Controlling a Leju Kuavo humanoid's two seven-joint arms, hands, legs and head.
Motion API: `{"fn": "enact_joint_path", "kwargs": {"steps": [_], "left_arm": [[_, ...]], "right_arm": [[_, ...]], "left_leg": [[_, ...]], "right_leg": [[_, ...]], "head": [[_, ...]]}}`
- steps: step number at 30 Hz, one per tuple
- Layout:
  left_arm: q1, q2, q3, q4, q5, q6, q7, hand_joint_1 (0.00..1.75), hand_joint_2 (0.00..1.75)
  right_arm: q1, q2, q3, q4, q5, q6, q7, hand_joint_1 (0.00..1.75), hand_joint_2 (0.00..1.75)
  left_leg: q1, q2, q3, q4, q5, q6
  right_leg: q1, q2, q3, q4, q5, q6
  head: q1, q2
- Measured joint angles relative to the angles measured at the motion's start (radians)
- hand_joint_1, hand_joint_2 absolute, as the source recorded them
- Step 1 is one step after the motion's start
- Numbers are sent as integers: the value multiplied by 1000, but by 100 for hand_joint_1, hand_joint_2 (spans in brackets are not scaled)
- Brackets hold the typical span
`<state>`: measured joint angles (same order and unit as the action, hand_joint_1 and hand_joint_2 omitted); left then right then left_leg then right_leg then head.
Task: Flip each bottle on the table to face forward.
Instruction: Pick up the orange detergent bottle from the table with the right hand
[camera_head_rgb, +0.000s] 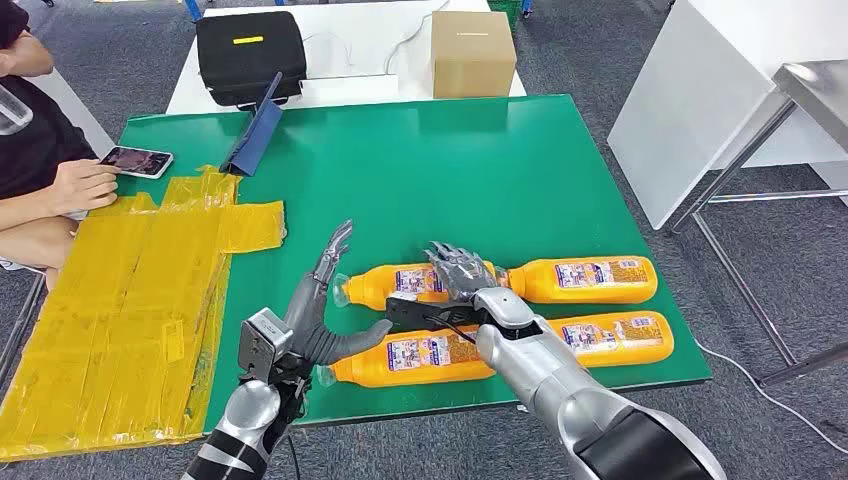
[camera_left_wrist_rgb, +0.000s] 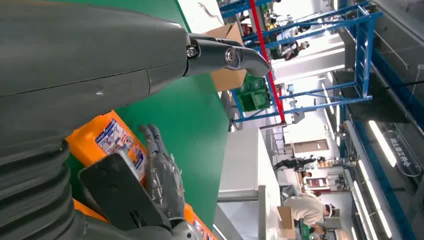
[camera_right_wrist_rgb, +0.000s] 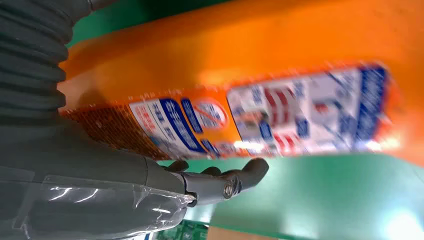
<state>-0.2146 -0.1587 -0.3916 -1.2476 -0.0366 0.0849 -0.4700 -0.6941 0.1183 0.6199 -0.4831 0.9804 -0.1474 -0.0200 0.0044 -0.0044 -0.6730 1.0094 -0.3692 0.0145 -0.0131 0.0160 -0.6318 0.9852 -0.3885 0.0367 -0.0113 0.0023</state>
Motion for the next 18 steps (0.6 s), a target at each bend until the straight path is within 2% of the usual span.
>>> {"fn": "enact_joint_path", "kwargs": {"steps": [5, 13, 14, 17, 18], "left_arm": [[-4, -6, -1, 11, 1, -1, 0, 0, 175], [-7, -8, -1, 20, 1, -1, 0, 0, 175], [-8, -8, -1, 20, 1, -1, 0, 0, 175], [-9, -8, -1, 22, 1, -1, 0, 0, 175], [-10, -8, -1, 24, 1, -1, 0, 0, 175]], "right_arm": [[-25, 4, 20, 31, 26, 34, 33, 14, 175], [-41, 8, 35, 57, 30, 39, 41, 17, 175], [-41, 8, 36, 59, 30, 39, 41, 31, 175], [-43, 9, 36, 63, 32, 40, 41, 123, 175], [-43, 9, 36, 64, 34, 40, 41, 145, 175]], "left_leg": [[0, 0, 0, 0, 0, 0], [0, 0, 0, 0, 0, 0], [0, 0, 0, 0, 0, 0], [0, 0, 0, 0, 0, 0], [0, 0, 0, 0, 0, 0]], "right_leg": [[0, 0, 0, 0, 0, 0], [0, 0, 0, 0, 0, 0], [0, 0, 0, 0, 0, 0], [0, 0, 0, 0, 0, 0], [0, 0, 0, 0, 0, 0]], "head": [[0, 0], [0, 0], [0, 0], [0, 0], [0, 0]]}}
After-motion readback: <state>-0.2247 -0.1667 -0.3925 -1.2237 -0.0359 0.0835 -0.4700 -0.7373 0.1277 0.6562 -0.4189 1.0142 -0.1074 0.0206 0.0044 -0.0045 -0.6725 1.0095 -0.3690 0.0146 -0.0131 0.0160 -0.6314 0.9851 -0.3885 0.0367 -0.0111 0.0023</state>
